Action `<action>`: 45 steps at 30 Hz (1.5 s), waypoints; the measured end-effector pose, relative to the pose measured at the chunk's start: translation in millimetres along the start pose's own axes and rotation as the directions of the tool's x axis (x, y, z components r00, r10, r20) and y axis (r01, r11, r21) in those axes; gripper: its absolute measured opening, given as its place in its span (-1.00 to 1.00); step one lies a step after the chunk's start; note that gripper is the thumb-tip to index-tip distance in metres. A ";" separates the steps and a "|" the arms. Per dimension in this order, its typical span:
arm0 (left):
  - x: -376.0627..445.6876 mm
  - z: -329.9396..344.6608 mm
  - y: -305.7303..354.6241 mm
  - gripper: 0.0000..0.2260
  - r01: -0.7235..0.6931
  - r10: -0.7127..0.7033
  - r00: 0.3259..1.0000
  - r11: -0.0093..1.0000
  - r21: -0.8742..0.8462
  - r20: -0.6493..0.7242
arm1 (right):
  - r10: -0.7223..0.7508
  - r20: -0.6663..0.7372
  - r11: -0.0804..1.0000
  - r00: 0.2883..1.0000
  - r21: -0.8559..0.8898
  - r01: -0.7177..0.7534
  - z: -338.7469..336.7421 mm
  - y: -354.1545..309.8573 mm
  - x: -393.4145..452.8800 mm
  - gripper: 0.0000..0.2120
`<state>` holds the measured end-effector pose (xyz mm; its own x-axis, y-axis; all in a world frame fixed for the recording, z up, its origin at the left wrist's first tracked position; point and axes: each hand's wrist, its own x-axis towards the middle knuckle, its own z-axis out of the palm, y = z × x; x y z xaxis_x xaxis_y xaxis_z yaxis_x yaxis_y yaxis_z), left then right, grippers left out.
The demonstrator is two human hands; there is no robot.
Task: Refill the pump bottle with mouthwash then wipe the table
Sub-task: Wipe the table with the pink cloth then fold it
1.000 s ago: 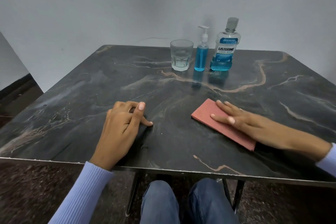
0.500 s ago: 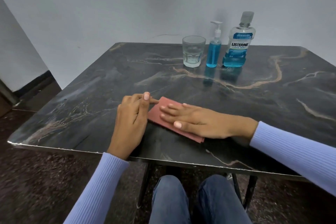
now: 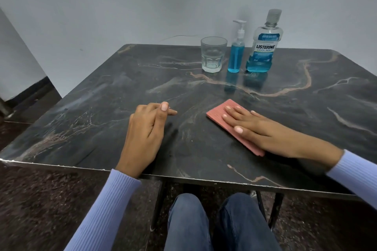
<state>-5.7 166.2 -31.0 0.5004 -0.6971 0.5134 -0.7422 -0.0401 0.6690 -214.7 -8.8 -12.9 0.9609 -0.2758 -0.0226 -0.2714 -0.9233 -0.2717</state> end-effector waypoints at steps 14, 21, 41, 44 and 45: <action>-0.1 2.1 -1.9 -0.49 -0.070 0.064 0.997 0.985 0.156 0.041 | 0.177 -0.185 0.980 0.967 -0.061 -0.191 57.5 -136.3 17.6 -0.44; -3.9 -0.1 3.4 -0.61 -0.136 0.113 0.989 0.953 0.269 0.100 | 0.408 -0.225 0.906 0.885 -0.020 -0.423 41.3 -89.7 -61.9 -0.31; -8.1 9.4 1.8 -0.53 -0.221 0.033 0.919 0.867 0.445 0.393 | 0.370 -0.225 0.919 0.901 -0.055 -0.391 52.9 -110.5 -49.5 -0.43; -8.4 8.9 2.4 -0.53 -0.218 0.032 0.919 0.873 0.437 0.394 | 0.472 -0.219 0.874 0.854 -0.016 -0.486 43.3 -87.0 -74.9 -0.30; -8.4 8.7 2.2 -0.53 -0.220 0.036 0.919 0.874 0.434 0.394 | 0.506 -0.213 0.855 0.836 0.002 -0.518 39.9 -80.9 -81.7 -0.25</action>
<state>-15.4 165.7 -38.5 0.2572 -0.9236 0.2843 -0.9521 -0.1918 0.2382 -269.1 99.0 -27.5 0.6540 -0.7550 0.0490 -0.7297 -0.6465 -0.2225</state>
